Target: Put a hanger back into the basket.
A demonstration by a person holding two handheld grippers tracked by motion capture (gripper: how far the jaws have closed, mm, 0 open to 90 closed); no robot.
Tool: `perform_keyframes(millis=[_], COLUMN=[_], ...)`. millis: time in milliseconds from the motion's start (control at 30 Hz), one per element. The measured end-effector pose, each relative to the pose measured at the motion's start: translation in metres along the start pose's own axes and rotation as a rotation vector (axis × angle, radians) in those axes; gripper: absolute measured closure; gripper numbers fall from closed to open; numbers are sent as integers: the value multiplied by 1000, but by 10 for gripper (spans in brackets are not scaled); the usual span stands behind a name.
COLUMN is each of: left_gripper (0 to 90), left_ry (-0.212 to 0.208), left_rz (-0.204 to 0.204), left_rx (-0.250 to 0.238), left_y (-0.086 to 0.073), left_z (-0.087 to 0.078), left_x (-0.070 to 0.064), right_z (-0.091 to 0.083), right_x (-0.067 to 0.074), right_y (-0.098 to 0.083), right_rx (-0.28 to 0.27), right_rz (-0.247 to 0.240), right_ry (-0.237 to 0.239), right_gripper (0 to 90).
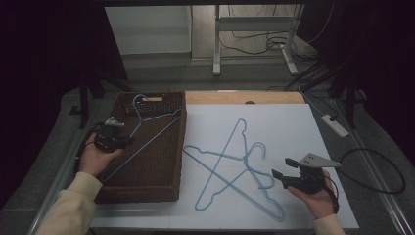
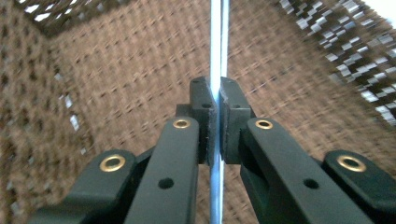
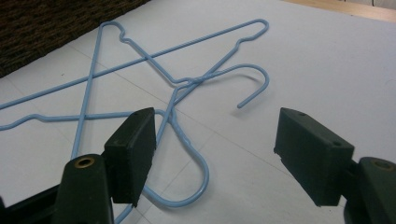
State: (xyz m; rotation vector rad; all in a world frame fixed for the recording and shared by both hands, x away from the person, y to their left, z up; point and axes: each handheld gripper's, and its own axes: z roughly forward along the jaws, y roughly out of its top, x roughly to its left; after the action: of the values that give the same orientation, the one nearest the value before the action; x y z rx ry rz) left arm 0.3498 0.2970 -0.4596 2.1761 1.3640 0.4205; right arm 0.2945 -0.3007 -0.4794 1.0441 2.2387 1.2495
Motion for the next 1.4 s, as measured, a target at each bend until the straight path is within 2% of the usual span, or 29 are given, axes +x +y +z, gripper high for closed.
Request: perform_keyframes(millis=[133,367,400,467,567,633,733,933,1067,1133,1167,1233,1267,1400], left_gripper=[858,840,812,697,513,447,391,351,334,329,328,325,324,317], left_ry=[20,57,66,120,138,140,100,27,-19,-46,-46,-83,-83,-144], left_rz=[-14,-9,-10,5,8,12,17,31,46,60,60,66,66,89], left_rx=[30,55,51,25,-29,-46,-138,-235,-285,-326,-326,-367,-367,-404], left_y=[-1,-1,-1,0,2,3,4,-1,-5,-7,-7,-10,-10,-14], left_z=[5,8,8,6,-2,-7,-26,-50,-59,-65,-65,-72,-72,-76], left_x=[3,3,3,2,1,0,-8,-23,-34,-43,-43,-55,-55,-75], right_z=[1,2,2,1,1,1,1,1,1,1,0,0,0,-1], right_x=[0,0,0,0,0,-1,-1,-1,-1,-1,-2,-2,-2,-2], right_y=[0,-1,-1,-1,-1,-1,-1,-1,0,0,0,0,1,1], right_rx=[5,9,9,9,9,10,11,8,6,3,4,1,1,-3], right_rz=[-2,-3,-3,-4,-3,-3,-3,-3,-1,3,5,8,8,9], right_ry=[0,1,1,1,1,0,0,-1,-1,0,-1,-1,-1,-2], right_gripper=[298,298,298,298,298,298,297,297,297,297,297,297,297,297])
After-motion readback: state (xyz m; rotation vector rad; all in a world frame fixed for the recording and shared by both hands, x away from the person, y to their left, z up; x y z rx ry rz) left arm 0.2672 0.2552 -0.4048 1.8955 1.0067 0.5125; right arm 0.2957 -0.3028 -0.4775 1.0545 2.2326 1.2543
